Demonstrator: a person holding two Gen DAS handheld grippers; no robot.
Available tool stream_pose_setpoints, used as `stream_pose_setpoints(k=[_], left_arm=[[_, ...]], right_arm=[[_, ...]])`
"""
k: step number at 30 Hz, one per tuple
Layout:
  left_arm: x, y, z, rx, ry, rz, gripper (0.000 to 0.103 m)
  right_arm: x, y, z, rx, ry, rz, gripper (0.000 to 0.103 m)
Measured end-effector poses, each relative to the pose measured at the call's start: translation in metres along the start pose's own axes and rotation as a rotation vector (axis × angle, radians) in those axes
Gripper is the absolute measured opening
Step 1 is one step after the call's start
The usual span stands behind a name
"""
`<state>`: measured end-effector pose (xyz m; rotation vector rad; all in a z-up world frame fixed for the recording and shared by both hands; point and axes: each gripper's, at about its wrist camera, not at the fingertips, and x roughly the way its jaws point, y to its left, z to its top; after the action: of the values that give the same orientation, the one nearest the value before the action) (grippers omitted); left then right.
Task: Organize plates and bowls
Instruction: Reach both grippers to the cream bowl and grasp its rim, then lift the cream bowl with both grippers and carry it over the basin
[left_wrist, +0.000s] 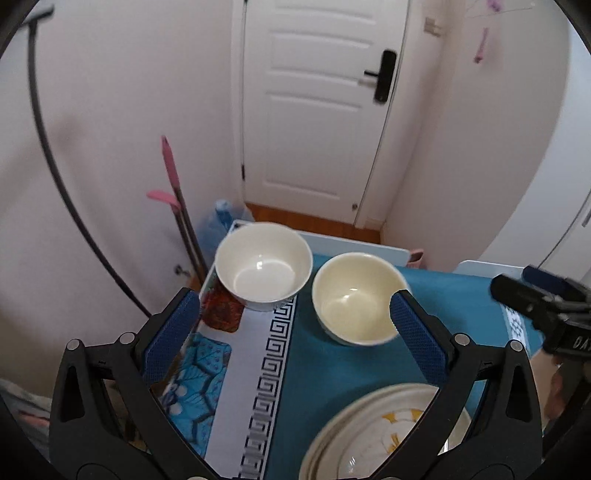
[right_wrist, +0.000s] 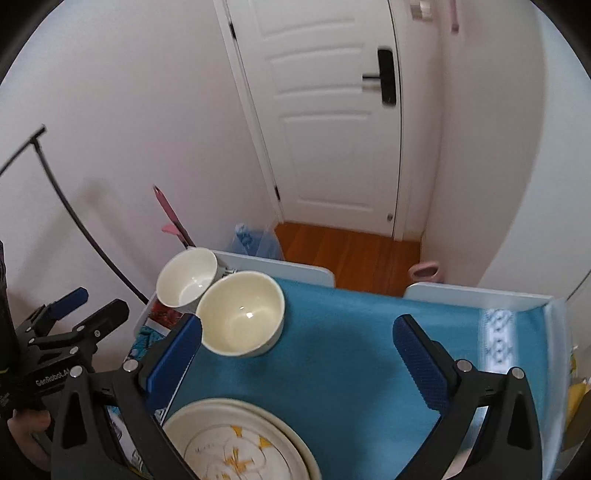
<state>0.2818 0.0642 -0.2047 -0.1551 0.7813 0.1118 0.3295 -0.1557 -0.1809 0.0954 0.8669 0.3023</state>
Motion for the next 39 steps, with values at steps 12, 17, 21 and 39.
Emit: stream_pose_setpoints(k=[12,17,21,39], left_arm=[[0.089,0.001,-0.019,-0.041,0.178,-0.065,0.065],[0.093,-0.006,-0.027,-0.046,0.208,-0.090,0.038],[0.098,-0.008,-0.033,-0.042,0.221,-0.088,0.038],[0.113,-0.019,-0.030,-0.039,0.258,-0.095,0.016]], right_arm=[[0.107,0.000,-0.015,0.081,0.201,0.045,0.061],[0.122,-0.001,-0.018,0.095,0.234,0.074,0.050],[0.125,0.003,-0.020,0.080,0.243,0.094,0.050],[0.136,0.006,-0.018,0.059,0.265,0.139,0.020]])
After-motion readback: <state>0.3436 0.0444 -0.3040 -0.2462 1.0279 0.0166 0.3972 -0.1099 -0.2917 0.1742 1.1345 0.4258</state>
